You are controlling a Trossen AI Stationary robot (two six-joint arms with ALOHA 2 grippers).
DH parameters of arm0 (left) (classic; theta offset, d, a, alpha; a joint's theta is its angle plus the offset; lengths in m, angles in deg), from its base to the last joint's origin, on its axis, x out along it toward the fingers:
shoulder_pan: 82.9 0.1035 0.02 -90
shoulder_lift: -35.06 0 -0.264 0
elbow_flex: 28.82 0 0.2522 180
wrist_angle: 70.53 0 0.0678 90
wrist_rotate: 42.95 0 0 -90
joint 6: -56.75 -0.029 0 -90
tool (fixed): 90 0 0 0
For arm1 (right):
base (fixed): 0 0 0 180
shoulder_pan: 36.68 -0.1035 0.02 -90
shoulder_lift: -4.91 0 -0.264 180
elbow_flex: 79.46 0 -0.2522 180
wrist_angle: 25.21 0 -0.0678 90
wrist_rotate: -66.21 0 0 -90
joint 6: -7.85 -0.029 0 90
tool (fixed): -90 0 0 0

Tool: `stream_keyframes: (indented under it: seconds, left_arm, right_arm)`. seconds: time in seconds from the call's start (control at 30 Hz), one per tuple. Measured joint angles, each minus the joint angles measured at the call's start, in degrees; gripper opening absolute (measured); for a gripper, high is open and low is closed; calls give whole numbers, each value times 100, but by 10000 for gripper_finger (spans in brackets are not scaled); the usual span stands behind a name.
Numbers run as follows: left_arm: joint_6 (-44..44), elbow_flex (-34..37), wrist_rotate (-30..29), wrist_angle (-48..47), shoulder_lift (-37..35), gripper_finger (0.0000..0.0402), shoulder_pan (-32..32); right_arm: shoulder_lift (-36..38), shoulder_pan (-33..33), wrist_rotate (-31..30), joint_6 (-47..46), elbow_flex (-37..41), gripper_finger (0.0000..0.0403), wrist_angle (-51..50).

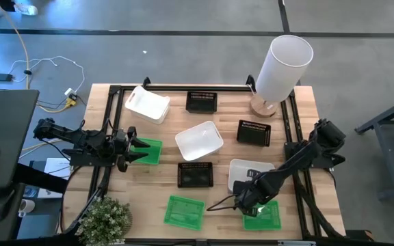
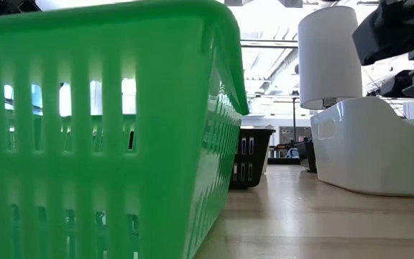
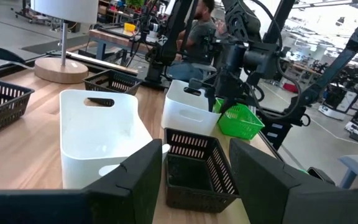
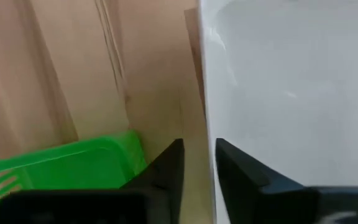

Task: Stack baskets by color
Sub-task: Stack the bottom white bin on top of the middle white bin

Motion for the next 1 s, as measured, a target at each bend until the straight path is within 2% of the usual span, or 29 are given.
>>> stream_keyframes:
  seconds: [0.1, 0.17, 0.43, 0.7, 1.0]
  left_arm:
    - [0, -1, 0, 0, 1, 177, 0]
    - [0, -1, -1, 0, 0, 177, 0]
    - [0, -1, -24, 0, 0, 177, 0]
    - [-1, -1, -24, 0, 1, 177, 0]
    - [-2, 1, -24, 0, 2, 177, 0]
  right_arm:
    - [-4, 0, -11, 4, 0, 17, 2]
    - [-4, 0, -34, 54, 0, 6, 0]
    - [57, 180, -203, 103, 2, 1, -5]
    - [81, 463, -201, 744, -431, 0, -116]
    - [83, 699, -604, 1379, -1348, 0, -1172]
